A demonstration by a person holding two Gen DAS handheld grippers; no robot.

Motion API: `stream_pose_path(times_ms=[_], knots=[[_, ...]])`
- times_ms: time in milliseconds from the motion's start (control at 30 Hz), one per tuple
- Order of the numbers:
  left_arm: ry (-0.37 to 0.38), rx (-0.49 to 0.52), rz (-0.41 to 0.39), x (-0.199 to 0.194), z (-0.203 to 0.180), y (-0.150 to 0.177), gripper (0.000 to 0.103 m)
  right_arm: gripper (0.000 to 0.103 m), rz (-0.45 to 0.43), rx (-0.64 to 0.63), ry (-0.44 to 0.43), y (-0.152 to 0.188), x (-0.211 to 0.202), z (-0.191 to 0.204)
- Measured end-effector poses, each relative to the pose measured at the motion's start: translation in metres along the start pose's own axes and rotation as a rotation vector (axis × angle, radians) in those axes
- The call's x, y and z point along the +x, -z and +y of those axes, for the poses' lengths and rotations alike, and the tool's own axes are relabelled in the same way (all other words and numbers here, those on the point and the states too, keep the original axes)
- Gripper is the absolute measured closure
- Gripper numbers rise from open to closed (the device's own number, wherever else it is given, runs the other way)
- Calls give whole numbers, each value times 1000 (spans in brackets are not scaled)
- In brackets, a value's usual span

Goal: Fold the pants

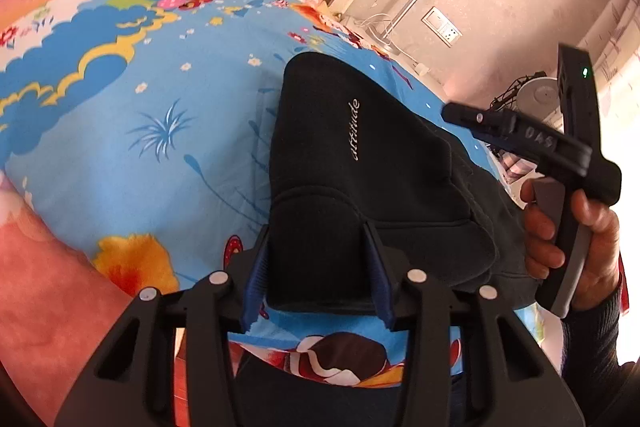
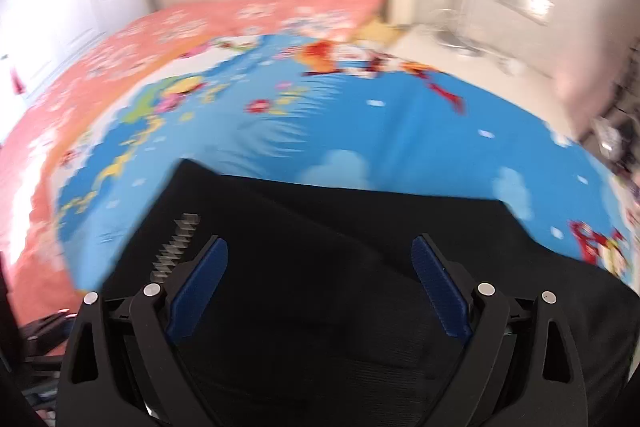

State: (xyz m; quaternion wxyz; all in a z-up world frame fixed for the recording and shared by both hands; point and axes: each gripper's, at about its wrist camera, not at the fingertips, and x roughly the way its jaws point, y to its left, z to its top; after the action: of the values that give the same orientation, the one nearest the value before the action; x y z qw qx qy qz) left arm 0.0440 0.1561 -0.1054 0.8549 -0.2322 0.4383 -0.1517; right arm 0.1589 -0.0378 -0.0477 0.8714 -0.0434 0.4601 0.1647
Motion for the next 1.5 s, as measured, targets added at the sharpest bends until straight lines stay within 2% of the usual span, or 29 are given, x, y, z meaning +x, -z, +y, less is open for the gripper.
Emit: stream_pose_path(times_ms=[67,100,133,233,333,467,600,800,900,1000,1100,1233,1300,1400,1500], knots=[[21,-24,1,0,3,0,57,14,76,13,-167,-8,15,18],[28,-33,2,-1,4,-1,55,18,100,24,-216,-11,23,24],[35,-40,4,-1,5,-1,54,20,120,22,-224,-13,31,31],[45,-56,9,0,8,0,51,26,142,16,-159,-15,58,42],[75,-94,9,0,15,2,51,26,142,20,-149,-12,68,43],[95,-114,25,6,18,7,51,25,118,-78,-69,-2,71,60],[81,-94,20,4,16,10,61,22,106,-106,-36,1,76,59],[85,-92,15,1,16,11,64,17,88,-116,-36,4,79,61],[99,-121,6,0,18,12,55,15,67,-132,-28,7,79,64],[110,-137,5,1,21,14,54,11,43,-122,-56,9,77,62],[126,-160,11,2,24,16,54,11,6,-73,-111,9,68,52],[127,-161,16,4,23,15,55,12,-62,-17,-113,12,33,37],[127,-154,15,4,23,15,55,12,-74,11,-45,16,19,19],[120,-141,10,4,22,15,55,12,-44,90,20,22,13,-15],[122,-150,6,4,22,16,55,13,-44,178,33,31,4,-52]])
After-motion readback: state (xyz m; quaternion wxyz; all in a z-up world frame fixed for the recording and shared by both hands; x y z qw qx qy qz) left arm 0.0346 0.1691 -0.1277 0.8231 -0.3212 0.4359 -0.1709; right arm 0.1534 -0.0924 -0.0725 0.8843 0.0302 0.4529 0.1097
